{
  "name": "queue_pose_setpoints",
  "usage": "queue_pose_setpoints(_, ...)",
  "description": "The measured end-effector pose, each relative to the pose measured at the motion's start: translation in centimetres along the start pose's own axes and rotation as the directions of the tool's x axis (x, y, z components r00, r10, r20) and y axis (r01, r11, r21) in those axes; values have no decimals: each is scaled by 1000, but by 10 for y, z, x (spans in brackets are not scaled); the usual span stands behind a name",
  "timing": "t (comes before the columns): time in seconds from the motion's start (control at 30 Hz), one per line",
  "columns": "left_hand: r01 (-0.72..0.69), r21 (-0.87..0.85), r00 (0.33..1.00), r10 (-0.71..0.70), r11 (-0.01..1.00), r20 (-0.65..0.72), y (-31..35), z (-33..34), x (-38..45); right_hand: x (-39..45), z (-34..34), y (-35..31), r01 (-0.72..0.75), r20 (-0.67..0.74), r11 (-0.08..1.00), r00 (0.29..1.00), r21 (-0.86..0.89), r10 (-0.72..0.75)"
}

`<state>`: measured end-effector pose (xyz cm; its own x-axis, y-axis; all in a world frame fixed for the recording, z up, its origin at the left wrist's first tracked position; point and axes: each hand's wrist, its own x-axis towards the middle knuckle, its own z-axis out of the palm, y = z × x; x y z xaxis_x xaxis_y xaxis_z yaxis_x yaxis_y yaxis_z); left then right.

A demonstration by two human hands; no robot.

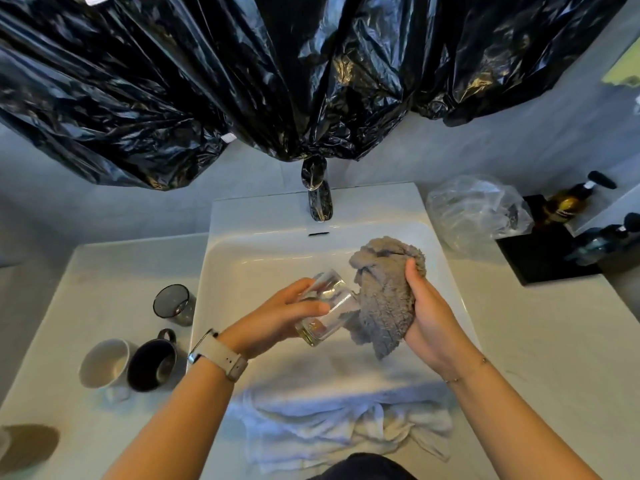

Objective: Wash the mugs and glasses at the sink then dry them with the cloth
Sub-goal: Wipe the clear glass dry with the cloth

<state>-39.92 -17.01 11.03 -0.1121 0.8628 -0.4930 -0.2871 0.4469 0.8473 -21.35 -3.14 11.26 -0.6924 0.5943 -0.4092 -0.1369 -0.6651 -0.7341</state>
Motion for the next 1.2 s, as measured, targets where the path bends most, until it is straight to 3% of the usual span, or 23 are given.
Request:
queue_pose_setpoints(0.1,3,-102,1000,-2,995,11,-6,9,-3,-4,-3,-1,-4,188,994,982,-107,25)
queue_pose_setpoints(0.17,21,-143,1000,-24,989,-20,-10,11,-3,-8,-8,-7,-33,319,956,939,-293,130)
queue_pose_setpoints(0.27,76,-154,995,-84,985,-46,-12,9,-4,-11,-11,-16,54,359,749,899,-660,251)
queue_pose_setpoints(0.4,131,-222,989,-143,966,-40,-11,9,-4,-5,-5,-20,265,326,370,939,-890,110)
queue_pose_setpoints(0.5,125,-332,986,-154,935,-61,-11,9,-4,-4,-8,-27,281,275,276,960,-919,-63)
queue_pose_setpoints(0.57,98,-377,987,-138,921,-82,-12,7,-5,-2,-11,-34,245,199,276,963,-929,-184)
queue_pose_setpoints(0.63,76,-362,987,-123,929,-108,-12,7,-7,-2,-9,-37,177,130,269,974,-947,-183)
queue_pose_setpoints(0.73,63,-290,988,-100,955,-116,-12,13,-7,-4,0,-35,107,128,332,991,-937,42)
queue_pose_setpoints(0.8,44,-263,990,-77,964,-117,-10,18,-7,-7,2,-36,98,219,430,945,-897,242)
queue_pose_setpoints(0.87,51,-254,988,-85,966,-125,-8,18,-7,-11,-2,-43,132,313,456,884,-880,348)
queue_pose_setpoints(0.97,133,-306,983,-165,943,-81,-7,15,-9,-13,-5,-46,271,406,406,864,-873,297)
queue_pose_setpoints(1.07,254,-343,967,-250,904,58,-5,18,-11,-13,-4,-40,418,479,295,860,-859,178)
queue_pose_setpoints(1.2,308,-491,951,-276,815,139,-4,28,-10,-13,-1,-33,425,505,398,854,-813,121)
